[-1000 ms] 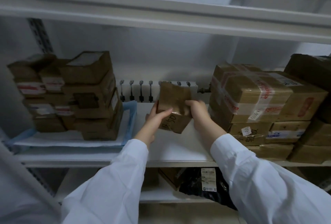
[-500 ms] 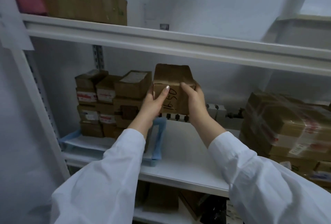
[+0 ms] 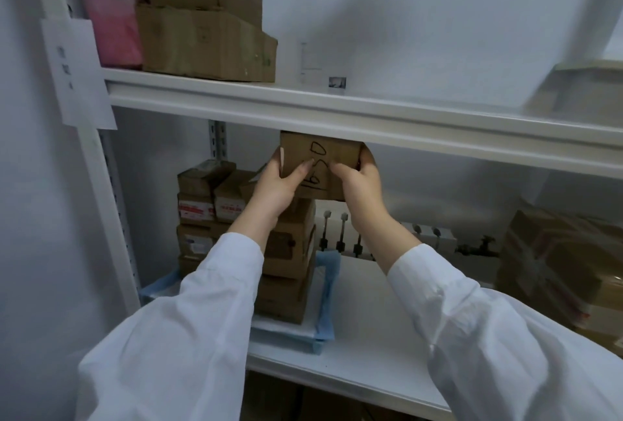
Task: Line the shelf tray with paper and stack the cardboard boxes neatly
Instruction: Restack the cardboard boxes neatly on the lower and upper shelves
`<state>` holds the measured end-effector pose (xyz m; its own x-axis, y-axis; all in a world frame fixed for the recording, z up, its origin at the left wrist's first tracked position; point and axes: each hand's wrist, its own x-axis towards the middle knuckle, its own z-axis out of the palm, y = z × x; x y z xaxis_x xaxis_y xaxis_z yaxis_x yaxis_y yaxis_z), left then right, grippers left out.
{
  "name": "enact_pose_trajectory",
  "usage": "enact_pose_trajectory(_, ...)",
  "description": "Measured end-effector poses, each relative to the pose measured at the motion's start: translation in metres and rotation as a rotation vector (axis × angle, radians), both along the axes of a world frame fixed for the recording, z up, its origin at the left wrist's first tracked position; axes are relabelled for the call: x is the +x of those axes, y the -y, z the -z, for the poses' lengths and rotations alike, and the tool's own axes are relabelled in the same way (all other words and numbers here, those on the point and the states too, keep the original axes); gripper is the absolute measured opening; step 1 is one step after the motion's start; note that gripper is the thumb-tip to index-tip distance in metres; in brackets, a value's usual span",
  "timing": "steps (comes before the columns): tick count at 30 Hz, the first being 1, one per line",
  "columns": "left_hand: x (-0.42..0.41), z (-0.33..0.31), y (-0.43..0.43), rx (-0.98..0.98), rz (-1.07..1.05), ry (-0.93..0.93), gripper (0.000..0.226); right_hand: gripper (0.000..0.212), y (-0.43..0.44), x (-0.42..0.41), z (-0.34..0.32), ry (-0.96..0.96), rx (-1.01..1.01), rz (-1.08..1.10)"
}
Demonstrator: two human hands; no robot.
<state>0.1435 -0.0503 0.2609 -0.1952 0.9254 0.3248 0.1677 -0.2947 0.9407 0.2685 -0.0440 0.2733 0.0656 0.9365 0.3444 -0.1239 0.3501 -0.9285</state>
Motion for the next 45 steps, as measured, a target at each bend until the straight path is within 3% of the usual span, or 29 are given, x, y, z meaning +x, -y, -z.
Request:
enact_pose_trajectory(7,-0.02,-0.007,-0.016,0.012,-0.003,0.018,0.059,0.026,-0.017,-0.016,-0.001,0.036,0.028,0.017)
enact_pose_trajectory(10,-0.032,-0.007,-0.024,-0.021,-0.027,0.052,0.064,0.038,-0.024,-0.026,-0.001,0.068,-0.01,0.016)
enact_pose_trajectory(18,-0.061,0.003,-0.043,0.003,-0.031,0.017,0.048,0.054,-0.047,-0.051,0.011,0.275,-0.057,0.005)
enact_pose_trajectory(24,-0.065,0.015,-0.047,-0.032,-0.043,0.059,0.051,0.045,-0.05,-0.054,0.018,0.347,-0.092,0.014)
enact_pose_trajectory(30,-0.062,0.023,-0.05,-0.138,-0.059,0.074,0.065,0.065,-0.049,-0.067,0.024,0.299,-0.373,-0.076)
enact_pose_trajectory(38,-0.058,0.027,-0.048,-0.171,-0.086,0.14,0.076,0.068,-0.049,-0.069,0.028,0.27,-0.379,-0.071)
enact_pose_trajectory(45,-0.047,0.029,-0.037,-0.153,-0.232,0.047,0.086,0.069,-0.037,-0.049,0.033,0.193,-0.339,-0.091)
